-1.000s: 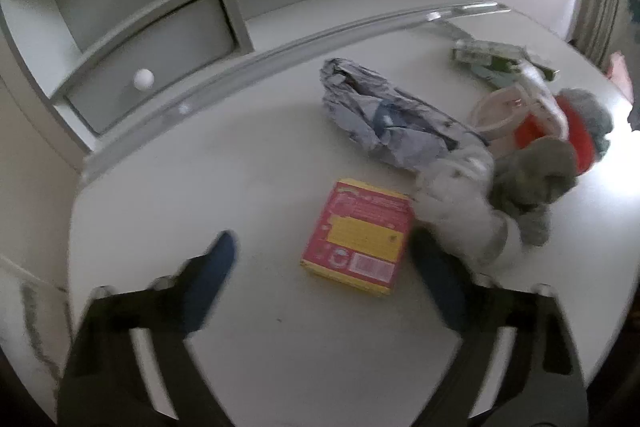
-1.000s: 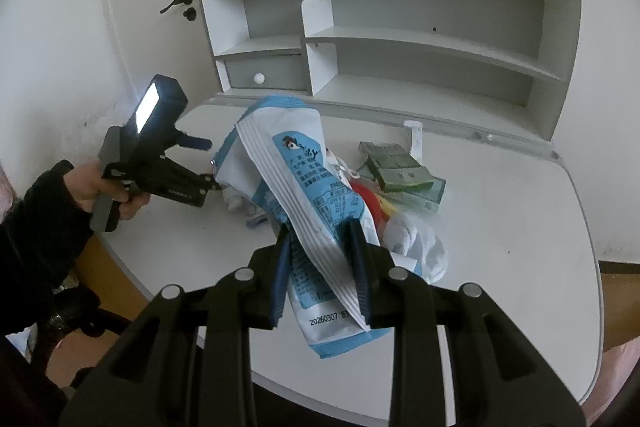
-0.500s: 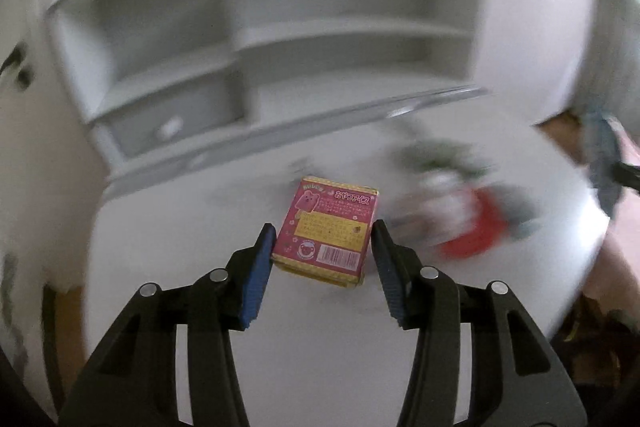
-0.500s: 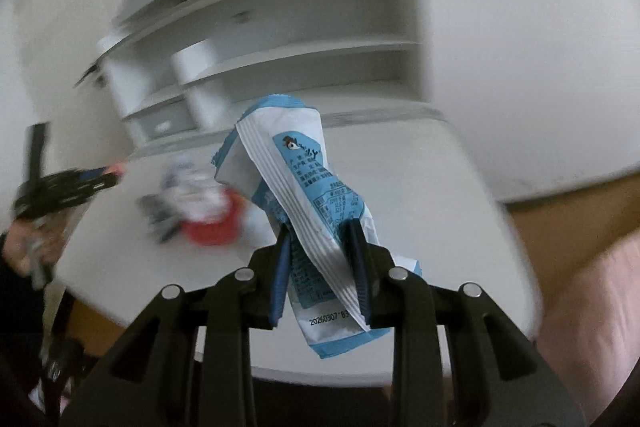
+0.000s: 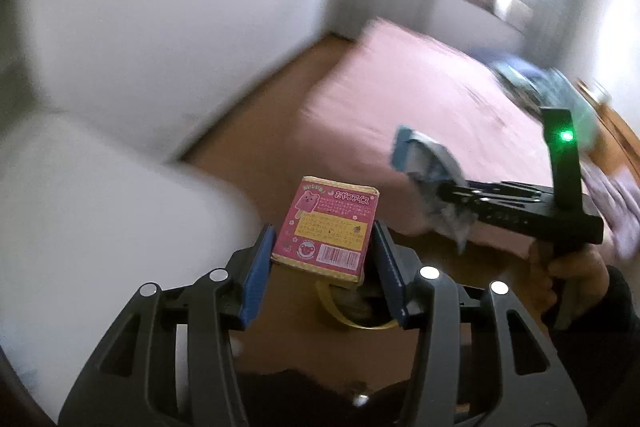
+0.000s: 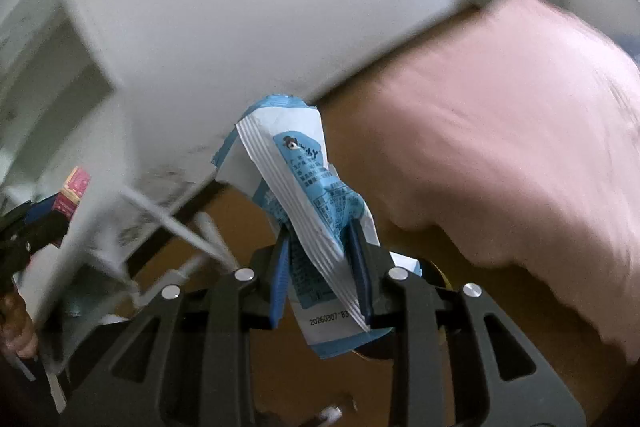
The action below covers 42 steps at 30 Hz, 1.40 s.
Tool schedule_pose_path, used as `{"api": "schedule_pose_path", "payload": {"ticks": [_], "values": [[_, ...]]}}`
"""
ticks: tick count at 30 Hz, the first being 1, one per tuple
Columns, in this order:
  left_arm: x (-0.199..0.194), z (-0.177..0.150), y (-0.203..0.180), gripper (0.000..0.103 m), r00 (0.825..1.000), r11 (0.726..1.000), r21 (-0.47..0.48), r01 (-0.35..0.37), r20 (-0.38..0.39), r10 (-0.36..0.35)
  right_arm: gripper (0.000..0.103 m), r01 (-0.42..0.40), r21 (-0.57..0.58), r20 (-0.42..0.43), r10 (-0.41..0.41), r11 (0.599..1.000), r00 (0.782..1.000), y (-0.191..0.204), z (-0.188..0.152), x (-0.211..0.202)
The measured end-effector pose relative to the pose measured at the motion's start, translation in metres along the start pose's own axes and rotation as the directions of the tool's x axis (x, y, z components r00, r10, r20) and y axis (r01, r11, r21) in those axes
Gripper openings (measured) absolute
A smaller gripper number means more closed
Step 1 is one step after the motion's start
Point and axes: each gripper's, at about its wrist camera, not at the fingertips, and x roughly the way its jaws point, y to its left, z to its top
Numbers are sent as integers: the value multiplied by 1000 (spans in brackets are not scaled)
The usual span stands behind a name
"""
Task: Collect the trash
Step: 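Carry both items over the bin and open both tools to drop them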
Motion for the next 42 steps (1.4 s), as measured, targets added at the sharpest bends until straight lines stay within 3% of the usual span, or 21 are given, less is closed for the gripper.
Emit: {"api": "schedule_pose_path", "payload": {"ticks": [3, 5, 9, 15, 18, 19, 21, 27, 31, 32, 35, 36, 40, 42], "values": [[80, -3, -27, 48, 991, 996, 39, 85, -110, -80, 28, 51, 103, -81, -42, 993, 996, -53, -23, 24], [121, -12, -37, 48, 981, 993, 57, 104, -167, -93, 28, 82, 161, -144, -59, 984, 988, -83, -41, 46], [196, -36, -44, 48, 944, 989, 32, 148, -304, -131, 28, 98, 230, -243, -41, 968, 969, -116, -69, 86], [258, -53, -53, 48, 914, 991, 34, 133, -390, -109, 28, 97, 268, -316, -8, 958, 949, -132, -82, 129], [266, -55, -54, 49, 912, 991, 42, 130, -397, -103, 28, 92, 273, -322, 0, 958, 947, -133, -83, 136], [267, -54, -58, 55, 913, 991, 45, 128, -396, -100, 28, 91, 273, -322, 2, 958, 947, -133, -82, 139], [266, -52, -57, 66, 919, 992, 55, 113, -386, -83, 28, 87, 277, -320, 7, 957, 947, -132, -80, 140], [233, -43, -53, 66, 935, 993, 72, 90, -350, -59, 28, 78, 250, -319, 6, 965, 948, -134, -85, 131], [190, -29, -44, 71, 957, 996, 75, 57, -287, -33, 29, 66, 228, -319, 10, 971, 948, -122, -79, 134], [177, -25, -42, 73, 963, 996, 74, 52, -269, -30, 31, 61, 219, -319, 12, 974, 948, -118, -77, 134], [127, -17, -39, 82, 980, 995, 96, 13, -199, 7, 58, 59, 197, -309, 5, 979, 951, -103, -69, 129], [112, -15, -39, 84, 984, 994, 109, -7, -176, 26, 62, 62, 186, -296, -4, 981, 955, -98, -66, 124], [30, -9, -28, 89, 993, 990, 105, -89, -69, 96, 63, 45, 122, -245, -14, 991, 969, -66, -45, 98], [-10, -10, -17, 92, 991, 989, 73, -126, -28, 128, 68, 21, 65, -199, -8, 998, 980, -37, -28, 77]]}}
